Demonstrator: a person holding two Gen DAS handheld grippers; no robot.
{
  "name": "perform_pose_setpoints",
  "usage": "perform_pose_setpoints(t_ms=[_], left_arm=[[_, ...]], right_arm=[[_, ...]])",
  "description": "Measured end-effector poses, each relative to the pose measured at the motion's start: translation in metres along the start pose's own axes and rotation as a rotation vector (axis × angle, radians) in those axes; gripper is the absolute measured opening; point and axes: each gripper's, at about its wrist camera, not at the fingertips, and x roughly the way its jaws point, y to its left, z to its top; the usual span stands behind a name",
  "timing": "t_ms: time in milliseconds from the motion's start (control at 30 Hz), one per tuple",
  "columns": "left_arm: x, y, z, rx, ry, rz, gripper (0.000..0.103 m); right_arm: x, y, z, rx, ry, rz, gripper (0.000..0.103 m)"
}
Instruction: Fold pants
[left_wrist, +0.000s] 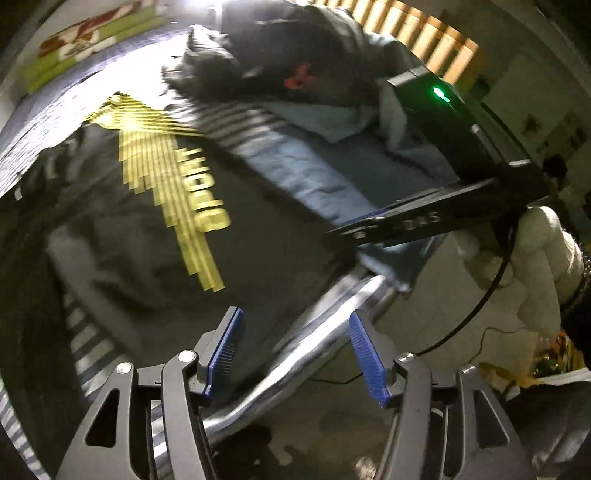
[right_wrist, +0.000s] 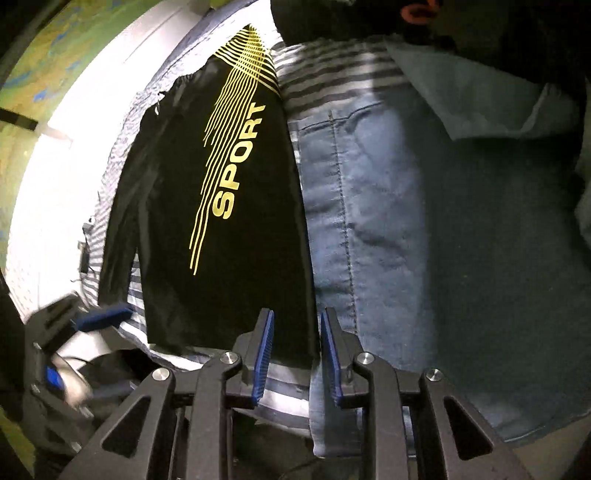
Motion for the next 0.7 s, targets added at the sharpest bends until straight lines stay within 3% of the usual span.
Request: perform_pose_setpoints(t_ms=[33,100,400,500,533,567,600,700], left_arm=[[0.007,-0.007,0.003,0.017,-0.003,0.003,0.063],[0.021,-0.019,0.008,0.051,-0.007,0.037,0.063],[0.048,-0.051,0.014,0.189,-0.098,0.171,0.063],[0.052,-0.047,0.020,0.177,-0.130,0.182,0.061],[0.051,-0.043,0.022,0.156,-0.138,0.175,0.048],[0.051,-0.039,0.023,0.132,-0.140,0.169,0.026],[0.052,-0.034,0.024,0.119,-0.135,0.163,0.013],[0.045,-0.026,0.023,0.109,-0.147,0.151,0.005]], right_arm=[[0.001,-0.001,0.001,0.007,0.008,0.014,0.009],[0.003,-0.005,0.002,0.028,0.019,0.042,0.004],[-0.009,-0.005,0.011,0.105,0.040,0.238,0.003],[-0.013,0.001,0.014,0.094,0.044,0.269,0.003],[-0.013,0.001,0.015,0.095,0.048,0.280,0.003],[-0.013,0.002,0.015,0.097,0.056,0.295,0.003],[-0.013,0.003,0.015,0.096,0.060,0.302,0.003],[-0.014,0.006,0.015,0.077,0.068,0.313,0.003]])
